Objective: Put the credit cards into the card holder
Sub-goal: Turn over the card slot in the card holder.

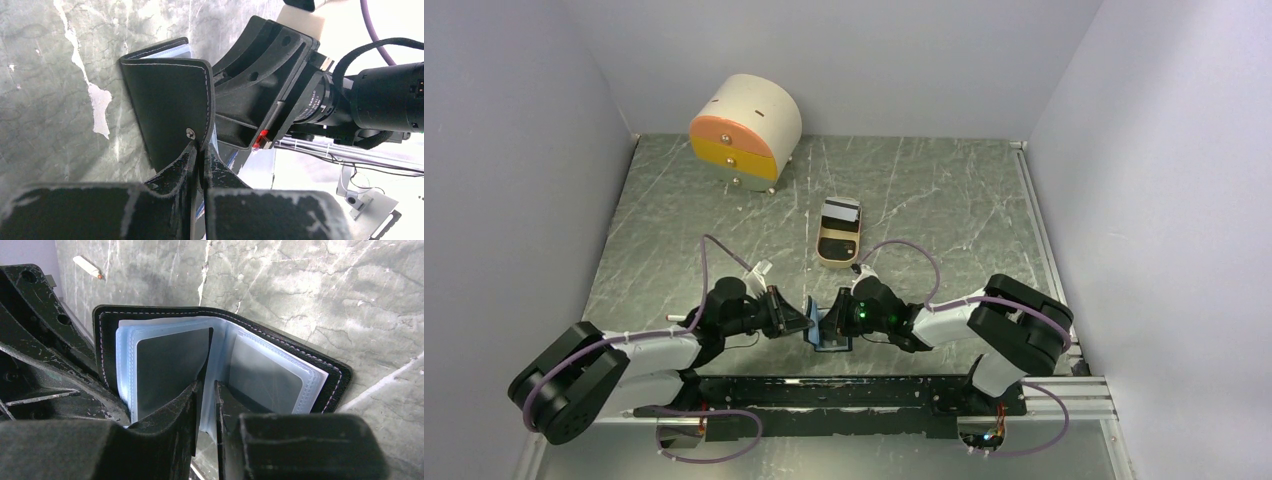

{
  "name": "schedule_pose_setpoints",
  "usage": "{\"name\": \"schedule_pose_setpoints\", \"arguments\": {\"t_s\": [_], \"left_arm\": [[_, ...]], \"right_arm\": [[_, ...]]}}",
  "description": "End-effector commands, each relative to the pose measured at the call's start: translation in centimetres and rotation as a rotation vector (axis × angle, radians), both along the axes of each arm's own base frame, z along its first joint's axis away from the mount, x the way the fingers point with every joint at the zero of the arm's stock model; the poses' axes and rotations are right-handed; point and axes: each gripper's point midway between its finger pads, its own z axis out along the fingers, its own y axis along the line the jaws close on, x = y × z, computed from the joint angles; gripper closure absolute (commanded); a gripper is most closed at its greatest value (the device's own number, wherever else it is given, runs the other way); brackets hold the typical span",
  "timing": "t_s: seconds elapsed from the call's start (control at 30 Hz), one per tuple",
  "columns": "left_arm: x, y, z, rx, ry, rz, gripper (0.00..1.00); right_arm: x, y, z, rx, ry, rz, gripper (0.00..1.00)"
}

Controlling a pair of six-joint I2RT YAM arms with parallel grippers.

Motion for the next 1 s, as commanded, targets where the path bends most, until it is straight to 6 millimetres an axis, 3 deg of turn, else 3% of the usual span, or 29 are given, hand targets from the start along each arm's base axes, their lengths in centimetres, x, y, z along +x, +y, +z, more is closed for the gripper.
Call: {"name": "schedule_pose_setpoints", "arguments": {"t_s": [0.0, 0.17, 0.53, 0.77, 0.97], "left_arm": [[-0.5, -0.5, 0.1, 0.006, 0.002, -0.042, 0.91], [0.2, 0.3, -1.7, 0.12, 0.044, 0.002, 0.91], [0.2, 0.5, -3.2, 0.177, 0.08, 0.007, 0.91], [0.2, 0.6, -2.8, 0.17, 0.08, 0.017, 0.91], [0.7, 0.7, -1.2, 0.159, 0.05, 0.043, 0.91]], "right_arm": [[-0.8, -2.0, -2.7, -0.115, 0.035, -0.005, 0.77], [-0.3, -2.5, -2.0, -0.135, 0.008, -0.029, 0.72], [0.9, -4.6, -0.7, -0.21, -0.062, -0.091, 0.63], [3.2, -7.6, 2.9, -0.271, -0.187, -0.184, 0.57], [4.9, -8.4, 5.9, -0.304, -0.302, -0.186, 0.55]]}}
